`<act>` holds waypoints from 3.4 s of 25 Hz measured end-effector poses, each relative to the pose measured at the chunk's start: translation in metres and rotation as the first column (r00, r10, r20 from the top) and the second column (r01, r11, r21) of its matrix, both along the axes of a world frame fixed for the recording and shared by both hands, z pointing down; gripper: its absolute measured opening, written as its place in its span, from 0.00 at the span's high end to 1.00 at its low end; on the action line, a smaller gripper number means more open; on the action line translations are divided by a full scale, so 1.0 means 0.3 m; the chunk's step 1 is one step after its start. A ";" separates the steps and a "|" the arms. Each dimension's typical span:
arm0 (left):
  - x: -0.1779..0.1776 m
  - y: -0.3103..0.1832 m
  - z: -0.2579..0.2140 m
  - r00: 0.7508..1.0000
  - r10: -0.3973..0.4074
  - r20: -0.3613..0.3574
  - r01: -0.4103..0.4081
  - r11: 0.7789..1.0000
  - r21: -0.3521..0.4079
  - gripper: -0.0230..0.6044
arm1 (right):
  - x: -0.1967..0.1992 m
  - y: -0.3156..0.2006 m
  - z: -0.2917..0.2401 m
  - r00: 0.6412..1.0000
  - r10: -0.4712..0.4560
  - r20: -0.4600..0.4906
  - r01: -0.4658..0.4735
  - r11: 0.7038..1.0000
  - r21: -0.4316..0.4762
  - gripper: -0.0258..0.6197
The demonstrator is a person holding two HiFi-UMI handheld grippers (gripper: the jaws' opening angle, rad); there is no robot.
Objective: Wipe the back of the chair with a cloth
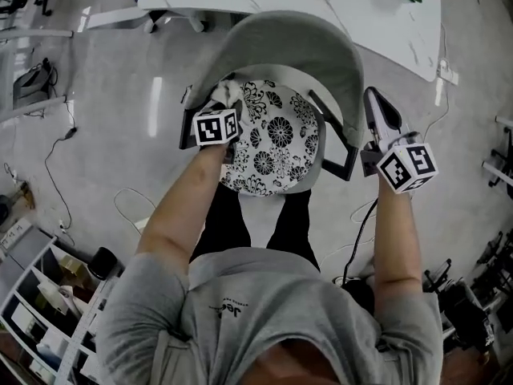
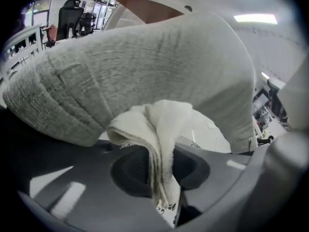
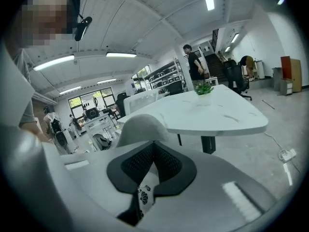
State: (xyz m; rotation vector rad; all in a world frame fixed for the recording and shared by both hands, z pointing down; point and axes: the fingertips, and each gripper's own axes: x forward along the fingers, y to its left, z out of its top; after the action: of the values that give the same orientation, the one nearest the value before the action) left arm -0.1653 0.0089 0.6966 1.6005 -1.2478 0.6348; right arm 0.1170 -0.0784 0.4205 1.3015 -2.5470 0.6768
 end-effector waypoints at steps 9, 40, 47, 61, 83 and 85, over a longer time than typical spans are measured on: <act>-0.090 -0.009 0.072 0.994 -0.095 -0.056 0.092 0.994 -0.056 0.73 | -0.320 0.020 0.182 0.993 -0.118 0.006 0.118 0.989 -0.087 0.96; 0.964 -0.136 0.033 0.568 0.787 0.241 -0.822 0.533 0.200 0.74 | 0.635 0.109 0.124 0.972 0.234 0.000 -0.234 0.970 -0.064 0.96; 1.080 0.086 0.009 0.196 0.916 0.351 -0.968 0.124 0.218 0.74 | 0.697 0.172 0.103 0.965 0.262 0.002 -0.262 0.963 -0.057 0.96; 0.655 -0.031 -0.417 0.769 0.630 0.104 -0.623 0.705 0.339 0.73 | 0.486 0.210 -0.201 0.979 0.205 0.003 -0.205 0.979 0.020 0.96; 0.214 0.017 -1.649 0.866 0.489 0.102 -0.423 0.608 0.672 0.73 | 0.111 0.250 -1.016 0.999 0.046 -0.019 -0.041 0.975 0.218 0.96; 0.188 0.011 -1.728 0.875 0.475 0.095 -0.399 0.598 0.695 0.73 | 0.089 0.256 -1.061 0.999 0.029 -0.036 -0.020 0.969 0.245 0.96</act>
State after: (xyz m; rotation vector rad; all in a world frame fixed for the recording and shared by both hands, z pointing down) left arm -0.1089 0.0121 0.1781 2.6119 -1.0643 0.3628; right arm 0.1436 -0.0016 0.1020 1.4065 -2.6520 0.3444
